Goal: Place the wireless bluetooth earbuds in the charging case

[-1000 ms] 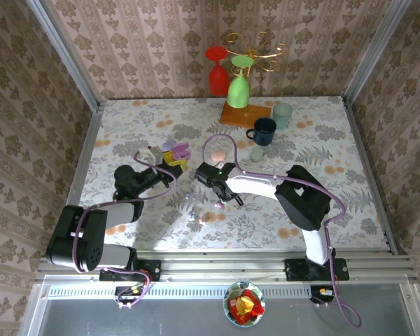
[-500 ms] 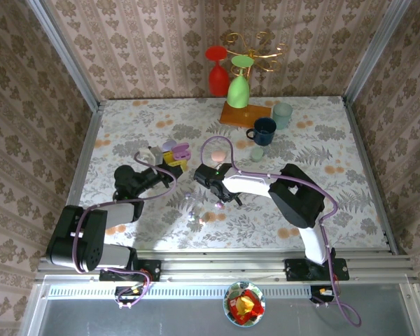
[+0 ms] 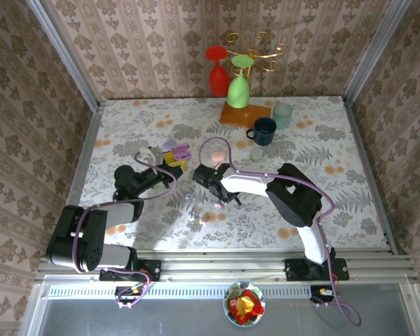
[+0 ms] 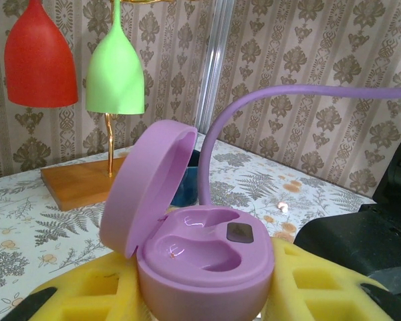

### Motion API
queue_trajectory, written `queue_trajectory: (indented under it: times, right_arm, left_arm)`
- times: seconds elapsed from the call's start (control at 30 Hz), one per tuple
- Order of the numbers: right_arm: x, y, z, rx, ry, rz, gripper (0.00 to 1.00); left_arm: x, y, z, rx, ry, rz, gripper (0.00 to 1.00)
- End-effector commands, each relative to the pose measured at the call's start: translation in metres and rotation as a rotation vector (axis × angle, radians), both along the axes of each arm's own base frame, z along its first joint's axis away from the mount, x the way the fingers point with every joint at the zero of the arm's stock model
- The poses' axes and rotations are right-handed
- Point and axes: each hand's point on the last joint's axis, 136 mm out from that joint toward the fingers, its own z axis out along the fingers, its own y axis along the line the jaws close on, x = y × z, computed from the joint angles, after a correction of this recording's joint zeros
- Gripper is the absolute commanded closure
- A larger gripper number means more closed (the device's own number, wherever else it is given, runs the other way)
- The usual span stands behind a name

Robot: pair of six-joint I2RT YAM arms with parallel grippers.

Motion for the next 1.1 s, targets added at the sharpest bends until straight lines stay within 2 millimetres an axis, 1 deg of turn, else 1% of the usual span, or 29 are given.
queue_trajectory:
  times: [0.0, 0.07, 0.13, 0.23, 0.37, 0.47, 0.53, 0.6, 0.63, 0.67, 0.7, 0.8, 0.83, 0.9, 0.97, 1.07]
  right_arm:
    - [0.004, -0.005, 0.005, -0.039, -0.010, 0.000, 0.78]
    - [0.004, -0.005, 0.013, -0.016, -0.022, -0.004, 0.78]
    - [0.003, -0.005, 0.023, 0.050, -0.026, -0.018, 0.79]
    - [0.002, -0.005, 0.040, 0.196, -0.034, -0.049, 0.79]
    - [0.000, -0.007, 0.071, 0.432, -0.027, -0.079, 0.79]
    - [-0.008, 0.005, 0.101, 0.664, -0.004, -0.022, 0.78]
    - [-0.013, 0.015, 0.128, 0.811, -0.003, 0.040, 0.78]
    - [-0.020, 0.021, 0.152, 0.922, 0.005, 0.096, 0.78]
    - [-0.024, 0.026, 0.161, 0.971, 0.020, 0.124, 0.78]
    - [-0.029, 0.029, 0.179, 1.026, 0.009, 0.163, 0.78]
    - [-0.035, 0.035, 0.190, 1.072, 0.020, 0.203, 0.78]
    - [-0.049, 0.052, 0.218, 1.205, 0.046, 0.310, 0.78]
    - [-0.053, 0.057, 0.225, 1.244, 0.056, 0.339, 0.78]
    - [-0.058, 0.065, 0.233, 1.295, 0.085, 0.378, 0.79]
    - [-0.062, 0.070, 0.237, 1.326, 0.116, 0.400, 0.79]
    - [-0.063, 0.075, 0.238, 1.351, 0.144, 0.408, 0.79]
  left_arm:
    - [-0.005, -0.003, 0.012, -0.005, -0.058, -0.034, 0.92]
    - [-0.007, -0.005, 0.012, 0.000, -0.071, -0.045, 0.92]
    - [-0.008, -0.007, 0.011, 0.006, -0.074, -0.055, 0.92]
    - [-0.012, -0.013, 0.010, 0.013, -0.081, -0.086, 0.92]
    - [-0.022, -0.026, 0.006, 0.026, -0.094, -0.142, 0.91]
    - [-0.031, -0.037, 0.001, 0.035, -0.093, -0.190, 0.91]
    - [-0.038, -0.045, -0.001, 0.042, -0.100, -0.236, 0.91]
    - [-0.049, -0.055, -0.002, 0.050, -0.119, -0.291, 0.90]
    - [-0.054, -0.059, -0.002, 0.055, -0.130, -0.312, 0.90]
    - [-0.058, -0.062, -0.002, 0.057, -0.141, -0.331, 0.90]
    - [-0.063, -0.066, -0.002, 0.062, -0.158, -0.354, 0.90]
    - [-0.065, -0.070, -0.001, 0.064, -0.171, -0.380, 0.91]
    - [-0.074, -0.077, 0.000, 0.060, -0.171, -0.423, 0.91]
    - [-0.076, -0.081, 0.001, 0.058, -0.170, -0.445, 0.91]
    - [-0.070, -0.083, 0.003, 0.044, -0.133, -0.428, 0.91]
    - [-0.068, -0.087, 0.003, 0.034, -0.101, -0.438, 0.91]
